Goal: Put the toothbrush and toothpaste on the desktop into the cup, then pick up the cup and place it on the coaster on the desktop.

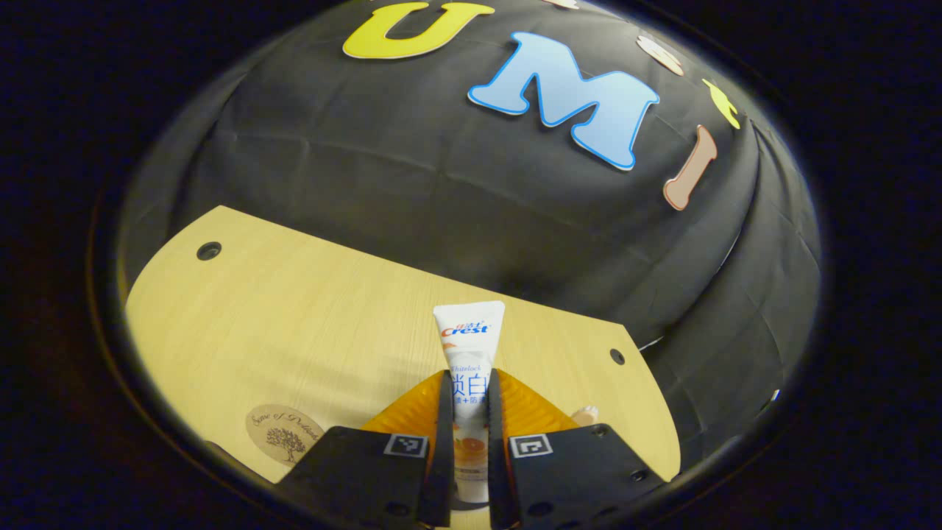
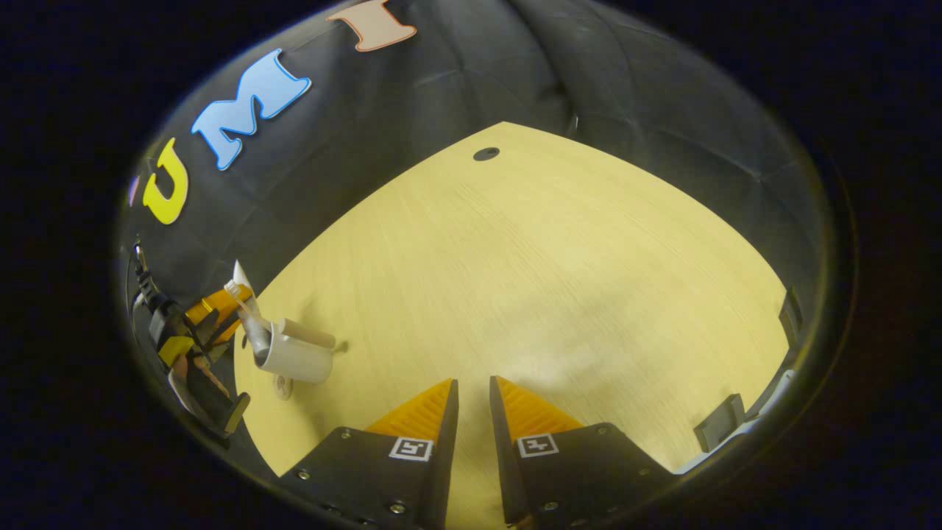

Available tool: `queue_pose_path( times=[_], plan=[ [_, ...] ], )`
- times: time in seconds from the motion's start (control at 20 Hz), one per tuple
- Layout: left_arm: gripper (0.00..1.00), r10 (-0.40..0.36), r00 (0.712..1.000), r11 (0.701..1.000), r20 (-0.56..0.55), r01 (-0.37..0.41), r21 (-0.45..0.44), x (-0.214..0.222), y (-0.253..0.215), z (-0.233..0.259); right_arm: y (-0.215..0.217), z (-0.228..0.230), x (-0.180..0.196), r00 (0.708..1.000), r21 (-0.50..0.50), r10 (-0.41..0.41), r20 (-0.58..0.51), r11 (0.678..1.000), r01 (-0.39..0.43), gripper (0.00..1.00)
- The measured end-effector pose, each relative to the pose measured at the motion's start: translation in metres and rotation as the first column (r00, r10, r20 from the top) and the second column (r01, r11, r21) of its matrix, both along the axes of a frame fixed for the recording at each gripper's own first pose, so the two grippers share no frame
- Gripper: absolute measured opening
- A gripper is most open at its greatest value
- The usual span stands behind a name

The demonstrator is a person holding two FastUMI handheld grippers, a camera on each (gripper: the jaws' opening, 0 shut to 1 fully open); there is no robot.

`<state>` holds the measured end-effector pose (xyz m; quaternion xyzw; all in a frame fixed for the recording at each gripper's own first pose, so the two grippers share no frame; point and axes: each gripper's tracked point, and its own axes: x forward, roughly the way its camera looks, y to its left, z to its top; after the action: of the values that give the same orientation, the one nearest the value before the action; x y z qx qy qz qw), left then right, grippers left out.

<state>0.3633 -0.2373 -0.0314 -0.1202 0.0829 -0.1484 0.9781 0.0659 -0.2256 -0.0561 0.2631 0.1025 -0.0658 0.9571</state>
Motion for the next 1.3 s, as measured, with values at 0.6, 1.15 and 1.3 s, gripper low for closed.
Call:
queue_pose_path(
  times=[0.6, 1.15, 1.3],
  plan=[
    [0.94, -0.002, 0.997, 0.998, 0.081, -0.003, 0.056, -0.03, 0.006, 0.021, 0.035, 0.012, 0.012, 0.995, -0.082, 0.095, 0.024, 0.992, -0.093, 0.3],
    [0.94, 0.043, 0.994, 0.993, 0.103, -0.054, 0.103, -0.074, 0.054, 0.041, 0.075, 0.041, 0.029, 0.974, -0.308, 0.224, 0.009, 0.928, -0.211, 0.27],
    [0.94, 0.071, 0.991, 0.989, 0.109, -0.084, 0.121, -0.084, 0.074, 0.042, 0.083, 0.052, 0.044, 0.963, -0.412, 0.269, -0.027, 0.874, -0.256, 0.27]
  ],
)
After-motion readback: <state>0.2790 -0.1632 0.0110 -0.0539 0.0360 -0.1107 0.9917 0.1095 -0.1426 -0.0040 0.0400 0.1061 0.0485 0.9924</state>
